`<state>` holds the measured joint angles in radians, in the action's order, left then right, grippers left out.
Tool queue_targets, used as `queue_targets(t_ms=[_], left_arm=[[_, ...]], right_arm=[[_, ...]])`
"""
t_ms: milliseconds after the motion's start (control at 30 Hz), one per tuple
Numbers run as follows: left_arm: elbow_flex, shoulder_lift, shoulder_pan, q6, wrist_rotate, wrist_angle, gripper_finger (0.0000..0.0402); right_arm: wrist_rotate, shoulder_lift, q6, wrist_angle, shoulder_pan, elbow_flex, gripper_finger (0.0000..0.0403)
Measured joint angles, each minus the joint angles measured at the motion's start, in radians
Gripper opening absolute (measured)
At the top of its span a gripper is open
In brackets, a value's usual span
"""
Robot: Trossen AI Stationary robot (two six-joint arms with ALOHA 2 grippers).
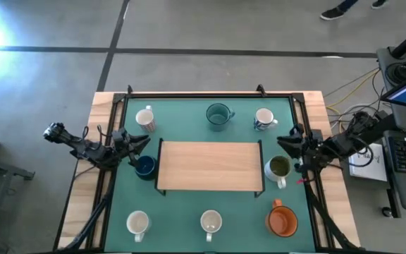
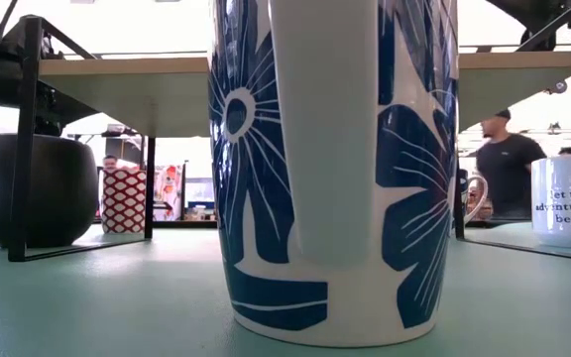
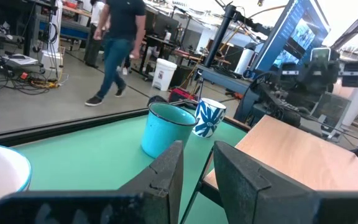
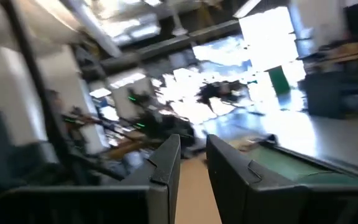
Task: Place coffee mugs
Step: Put the top blue patterned mug on the shelf
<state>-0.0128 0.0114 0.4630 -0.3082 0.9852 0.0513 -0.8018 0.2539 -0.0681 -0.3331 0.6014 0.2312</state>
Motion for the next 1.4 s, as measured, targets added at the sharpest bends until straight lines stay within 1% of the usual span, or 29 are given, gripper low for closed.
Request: queue_targets(t_ms=[67,167,367,433,533,600,700,800,900,1100,1167,1233,1333,1400], left_arm=[[0.000,0.000,0.000,0.000,0.000,0.000,0.0072],[0.000,0.000,0.000,0.000,0.000,0.000,0.0072],[0.000,0.000,0.000,0.000,0.000,0.000,0.0072],[0.000,0.000,0.000,0.000,0.000,0.000,0.0072],[0.000,0.000,0.000,0.000,0.000,0.000,0.0072],[0.000,0.000,0.000,0.000,0.000,0.000,0.0072],[0.000,0.000,0.000,0.000,0.000,0.000,0.0072],[0.000,0.000,0.000,0.000,0.000,0.000,0.0072],[0.000,0.000,0.000,0.000,0.000,0.000,0.0072],[0.000,0.000,0.000,0.000,0.000,0.000,0.0072],[0.000,0.000,0.000,0.000,0.000,0.000,0.0072],[0.000,0.000,0.000,0.000,0.000,0.000,0.0072],[0.000,0.000,0.000,0.000,0.000,0.000,0.0072],[0.000,0.000,0.000,0.000,0.000,0.000,0.0072]], right_arm=[[-0.088,0.053,-0.010,0.057,0.000,0.044,0.0068],[-0.216,0.126,-0.066,0.180,0.000,0.118,0.0068],[-0.356,0.240,-0.218,0.494,-0.018,0.261,0.0068],[-0.375,0.257,-0.292,0.596,-0.043,0.301,0.0068],[-0.372,0.267,-0.386,0.719,-0.090,0.350,0.0068],[-0.368,0.267,-0.396,0.754,-0.125,0.367,0.0068],[-0.365,0.267,-0.367,0.746,-0.185,0.370,0.0068],[-0.325,0.267,-0.350,0.745,-0.259,0.370,0.0068],[-0.254,0.267,-0.327,0.745,-0.338,0.370,0.0068],[-0.056,0.267,-0.333,0.744,-0.496,0.370,0.0068],[-0.007,0.267,-0.333,0.744,-0.541,0.370,0.0068],[0.028,0.268,-0.337,0.743,-0.584,0.370,0.0068],[0.083,0.288,-0.395,0.743,-0.641,0.370,0.0068],[0.103,0.311,-0.406,0.740,-0.673,0.370,0.0068]])
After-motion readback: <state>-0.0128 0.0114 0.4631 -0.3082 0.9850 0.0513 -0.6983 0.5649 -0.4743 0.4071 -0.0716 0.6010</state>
